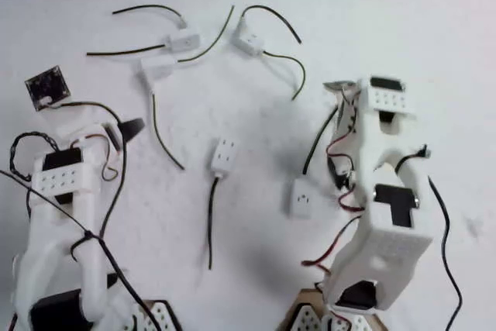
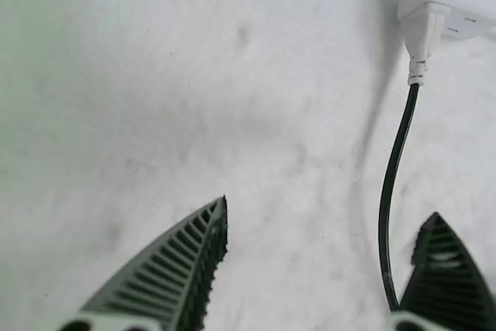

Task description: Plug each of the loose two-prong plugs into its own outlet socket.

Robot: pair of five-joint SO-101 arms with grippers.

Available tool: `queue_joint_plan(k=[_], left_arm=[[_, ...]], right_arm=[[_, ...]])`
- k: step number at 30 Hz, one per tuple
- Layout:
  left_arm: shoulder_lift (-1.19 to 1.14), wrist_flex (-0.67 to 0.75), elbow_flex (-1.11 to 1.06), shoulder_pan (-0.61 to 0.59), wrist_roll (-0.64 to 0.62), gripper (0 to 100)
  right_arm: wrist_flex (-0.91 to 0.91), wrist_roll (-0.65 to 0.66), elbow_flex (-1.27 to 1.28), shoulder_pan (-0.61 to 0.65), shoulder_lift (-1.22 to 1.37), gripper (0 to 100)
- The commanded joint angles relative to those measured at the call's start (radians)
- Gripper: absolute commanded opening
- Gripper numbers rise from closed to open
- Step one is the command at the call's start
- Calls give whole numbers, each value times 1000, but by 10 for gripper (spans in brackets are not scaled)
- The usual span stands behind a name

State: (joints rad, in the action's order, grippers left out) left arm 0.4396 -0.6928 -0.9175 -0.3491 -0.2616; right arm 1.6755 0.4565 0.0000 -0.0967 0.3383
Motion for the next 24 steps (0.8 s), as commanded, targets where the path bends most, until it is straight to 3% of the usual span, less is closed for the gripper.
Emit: queue_joint_plan(k=[1, 12, 15, 20, 24], left_arm=[[33, -9, 15, 1, 6, 369], [33, -9, 15, -8, 8, 369], [33, -9, 15, -21, 8, 369], [33, -9, 15, -16, 8, 369], [33, -9, 15, -16, 8, 369]], right_arm=[[50, -6, -120, 8, -128, 19], [48, -54, -74, 308, -493, 22], [44, -149, 9, 306, -478, 49], [35, -138, 124, 242, -371, 240], [-25, -138, 173, 159, -272, 277]])
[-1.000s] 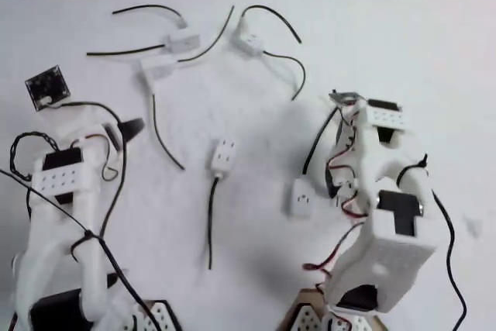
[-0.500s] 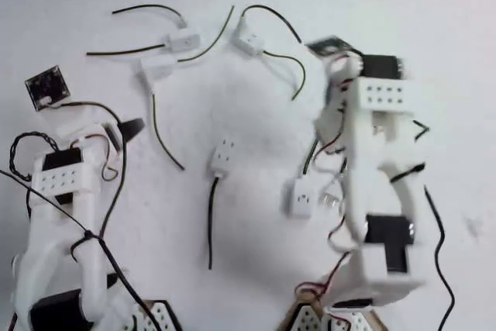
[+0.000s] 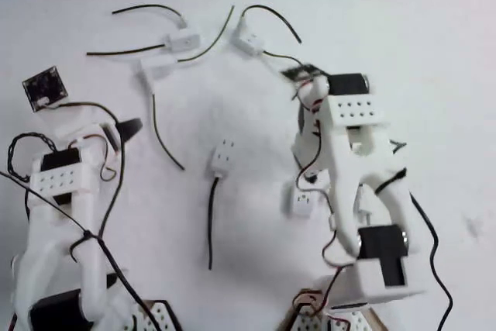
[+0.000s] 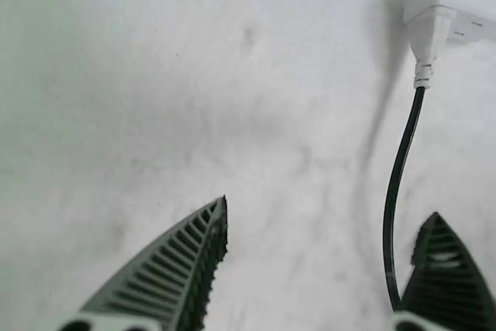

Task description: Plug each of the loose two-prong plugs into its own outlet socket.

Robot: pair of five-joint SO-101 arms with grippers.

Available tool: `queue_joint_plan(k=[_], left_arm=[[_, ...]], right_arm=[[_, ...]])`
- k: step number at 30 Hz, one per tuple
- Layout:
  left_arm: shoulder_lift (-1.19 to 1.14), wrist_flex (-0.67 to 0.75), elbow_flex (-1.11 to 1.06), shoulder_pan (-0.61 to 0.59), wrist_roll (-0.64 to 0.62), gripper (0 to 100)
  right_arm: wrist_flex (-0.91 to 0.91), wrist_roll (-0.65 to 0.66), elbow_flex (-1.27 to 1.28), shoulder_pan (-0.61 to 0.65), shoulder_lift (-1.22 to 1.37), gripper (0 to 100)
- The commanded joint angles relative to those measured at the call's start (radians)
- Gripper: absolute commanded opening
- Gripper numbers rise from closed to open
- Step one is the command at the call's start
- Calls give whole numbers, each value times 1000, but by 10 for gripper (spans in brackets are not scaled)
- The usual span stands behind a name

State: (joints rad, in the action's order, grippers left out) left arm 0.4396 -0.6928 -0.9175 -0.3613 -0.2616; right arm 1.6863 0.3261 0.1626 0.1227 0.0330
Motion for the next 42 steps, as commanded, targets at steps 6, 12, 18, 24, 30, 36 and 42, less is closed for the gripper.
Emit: queue_joint_plan(k=[6, 12, 18, 24, 30, 36, 42], left_arm=[[33, -12, 14, -4, 8, 369], [33, -21, 15, -4, 8, 369], [31, -21, 15, -4, 8, 369], [31, -20, 15, -4, 8, 369], [30, -18, 15, -4, 8, 369], [30, -15, 15, -5, 8, 369], [33, -15, 18, -33, 5, 369]], right_arm=[[-223, -8, 74, -143, 194, 251], [-257, -8, 72, -130, 372, 229], [-222, 31, 15, -134, 409, 107], [-15, 133, -167, -137, 275, 43], [33, 135, -305, -120, 65, 29], [33, 135, -315, 24, -97, 27], [33, 118, -315, 321, -151, 29]])
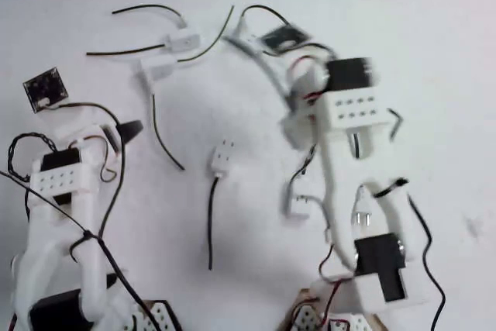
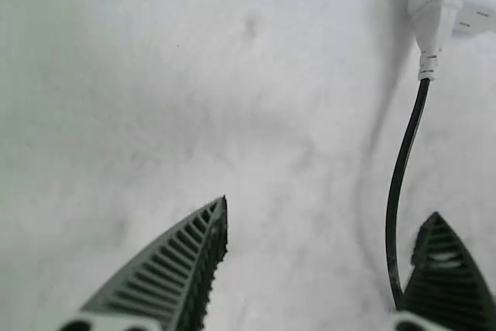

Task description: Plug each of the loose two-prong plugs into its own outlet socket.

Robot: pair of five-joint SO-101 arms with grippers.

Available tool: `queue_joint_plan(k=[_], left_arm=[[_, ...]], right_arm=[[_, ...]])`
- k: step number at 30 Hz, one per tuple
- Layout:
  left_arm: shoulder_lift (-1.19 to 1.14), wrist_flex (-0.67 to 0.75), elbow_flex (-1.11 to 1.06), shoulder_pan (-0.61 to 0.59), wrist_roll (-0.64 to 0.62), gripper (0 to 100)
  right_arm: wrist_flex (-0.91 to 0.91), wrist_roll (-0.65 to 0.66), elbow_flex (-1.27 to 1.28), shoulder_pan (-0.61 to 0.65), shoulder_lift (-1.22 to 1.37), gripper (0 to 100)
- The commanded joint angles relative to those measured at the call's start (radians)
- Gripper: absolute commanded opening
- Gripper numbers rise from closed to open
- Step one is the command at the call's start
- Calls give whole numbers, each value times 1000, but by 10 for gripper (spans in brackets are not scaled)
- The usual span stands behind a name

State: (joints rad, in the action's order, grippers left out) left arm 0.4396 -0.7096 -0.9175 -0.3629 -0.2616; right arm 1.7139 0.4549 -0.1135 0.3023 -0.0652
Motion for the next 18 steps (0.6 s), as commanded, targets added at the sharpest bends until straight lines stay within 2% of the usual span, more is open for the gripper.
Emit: queue_joint_plan(k=[1, 4, 7, 13, 18], left_arm=[[31, 2, 21, -51, -2, 369], [28, 2, 21, -122, -91, 369], [28, 2, 21, -186, -146, 369], [25, 34, 15, -309, -273, 369], [25, 46, 0, -331, -288, 369]], right_arm=[[4, -40, -38, 200, -50, 29], [-39, -144, -46, 351, -4, 30], [-108, -158, -51, 461, 87, 31], [-358, -166, -52, 519, 297, 31], [-535, -173, -52, 572, 435, 32]])
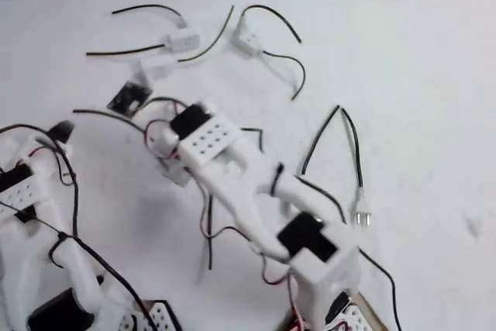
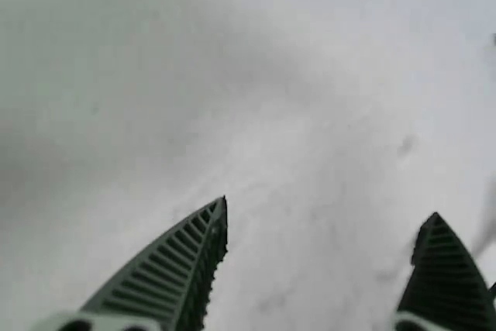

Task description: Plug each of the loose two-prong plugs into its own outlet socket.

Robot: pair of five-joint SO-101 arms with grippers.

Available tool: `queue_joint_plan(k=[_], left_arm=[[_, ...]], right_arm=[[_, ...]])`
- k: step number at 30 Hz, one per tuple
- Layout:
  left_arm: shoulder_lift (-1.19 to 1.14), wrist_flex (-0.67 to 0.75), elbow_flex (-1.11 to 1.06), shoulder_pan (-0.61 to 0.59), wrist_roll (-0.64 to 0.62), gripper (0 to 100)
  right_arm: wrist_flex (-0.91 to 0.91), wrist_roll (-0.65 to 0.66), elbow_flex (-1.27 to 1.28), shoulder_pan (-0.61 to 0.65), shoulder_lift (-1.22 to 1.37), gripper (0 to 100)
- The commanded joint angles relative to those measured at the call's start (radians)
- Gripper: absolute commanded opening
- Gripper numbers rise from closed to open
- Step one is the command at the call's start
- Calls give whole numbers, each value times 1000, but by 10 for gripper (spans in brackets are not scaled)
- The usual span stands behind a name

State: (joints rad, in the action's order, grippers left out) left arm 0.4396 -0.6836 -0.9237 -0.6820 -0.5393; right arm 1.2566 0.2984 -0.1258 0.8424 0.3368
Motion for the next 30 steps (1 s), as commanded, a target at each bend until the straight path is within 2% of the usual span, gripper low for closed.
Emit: queue_joint_plan(k=[1, 5, 8, 11, 16, 18, 24, 30], left_arm=[[25, 21, 6, -7, -12, 369], [25, 44, 2, 2, -9, 369], [25, 46, 2, 21, -9, 369], [25, 46, 2, 93, -9, 369], [33, 48, 3, 246, -8, 369], [33, 48, 3, 312, -8, 369], [33, -31, 0, 501, -8, 369], [27, -155, 0, 676, -15, 369]], right_arm=[[-94, -44, -40, 41, 54, 33], [-93, -158, -60, 45, 87, 138], [2, -157, -143, 19, 85, 241], [157, -157, -301, -24, 85, 302], [432, -157, -629, -97, 87, 309], [472, -157, -724, -131, 84, 309], [469, -157, -712, -257, 10, 309], [469, -157, -508, -315, -65, 309]])
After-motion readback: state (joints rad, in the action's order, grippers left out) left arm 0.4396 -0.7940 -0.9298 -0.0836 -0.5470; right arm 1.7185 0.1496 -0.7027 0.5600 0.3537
